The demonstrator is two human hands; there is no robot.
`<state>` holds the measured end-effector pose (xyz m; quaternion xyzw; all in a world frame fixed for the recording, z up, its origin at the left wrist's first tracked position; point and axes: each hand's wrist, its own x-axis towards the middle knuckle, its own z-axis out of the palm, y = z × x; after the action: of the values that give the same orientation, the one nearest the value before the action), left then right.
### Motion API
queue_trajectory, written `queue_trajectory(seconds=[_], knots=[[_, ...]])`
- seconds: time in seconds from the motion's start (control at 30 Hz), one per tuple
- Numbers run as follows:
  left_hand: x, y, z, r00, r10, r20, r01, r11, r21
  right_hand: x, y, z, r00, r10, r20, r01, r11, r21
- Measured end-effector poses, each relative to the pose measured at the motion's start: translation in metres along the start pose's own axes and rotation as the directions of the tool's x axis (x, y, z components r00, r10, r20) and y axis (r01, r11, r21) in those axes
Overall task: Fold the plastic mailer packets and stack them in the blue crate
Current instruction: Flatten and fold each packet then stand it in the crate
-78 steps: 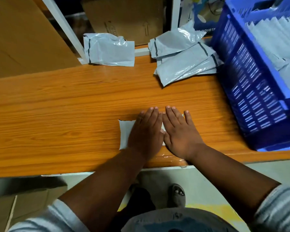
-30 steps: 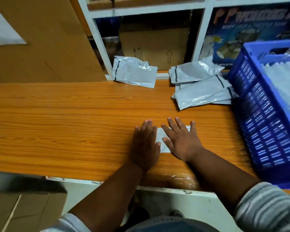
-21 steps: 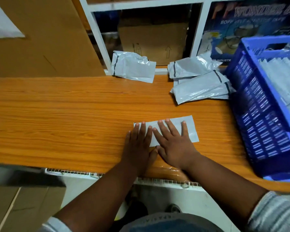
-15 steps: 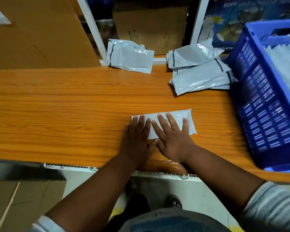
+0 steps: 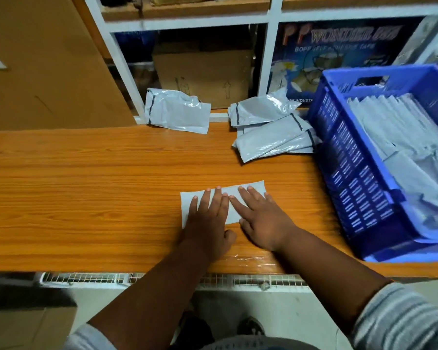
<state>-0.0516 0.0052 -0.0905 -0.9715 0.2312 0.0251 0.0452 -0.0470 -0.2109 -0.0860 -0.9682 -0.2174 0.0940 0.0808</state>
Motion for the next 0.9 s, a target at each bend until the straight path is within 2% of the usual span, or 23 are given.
queue_trajectory(seconds=[0.17,0.23,0.3,0.33,0.4,0.43,0.5,0.67,0.9], knots=[[0.005,-0.004,0.0,0.999,0.009,0.044,-0.007,0.999,-0.035,0.015,0.011,-0.003,0.994,0.097,0.054,-0.106,0.972,0.211],[0.007,-0.008,-0.003,0.997,0.018,0.069,-0.013,0.997,-0.072,0.02,0.006,-0.011,0.99,0.142,-0.014,-0.138,0.978,0.155],[0.011,-0.013,-0.006,0.998,0.065,0.022,-0.061,0.99,-0.126,0.024,-0.013,-0.019,0.969,0.198,-0.15,-0.194,0.98,0.041],[0.012,-0.014,-0.007,0.996,0.082,-0.041,-0.088,0.983,-0.164,0.028,-0.023,-0.019,0.962,0.19,-0.197,-0.19,0.982,0.016],[0.013,-0.016,-0.008,0.99,0.06,-0.129,-0.087,0.973,-0.215,0.034,-0.041,-0.012,0.971,0.073,-0.227,-0.072,0.997,0.014],[0.013,-0.018,-0.009,0.991,0.043,-0.124,-0.067,0.978,-0.197,0.036,-0.043,-0.006,0.982,0.025,-0.187,-0.022,1.0,0.02],[0.008,-0.027,-0.001,0.997,0.023,-0.075,-0.033,0.991,-0.131,0.033,-0.037,0.006,0.997,0.013,-0.082,-0.011,1.0,0.017],[-0.001,-0.059,0.02,0.994,-0.1,-0.055,0.085,0.969,-0.23,0.013,-0.001,0.01,0.986,0.164,-0.033,-0.165,0.986,-0.016],[-0.025,-0.083,0.027,0.976,-0.212,-0.053,0.195,0.955,-0.224,-0.013,0.036,-0.009,0.943,0.325,0.064,-0.329,0.943,0.048]])
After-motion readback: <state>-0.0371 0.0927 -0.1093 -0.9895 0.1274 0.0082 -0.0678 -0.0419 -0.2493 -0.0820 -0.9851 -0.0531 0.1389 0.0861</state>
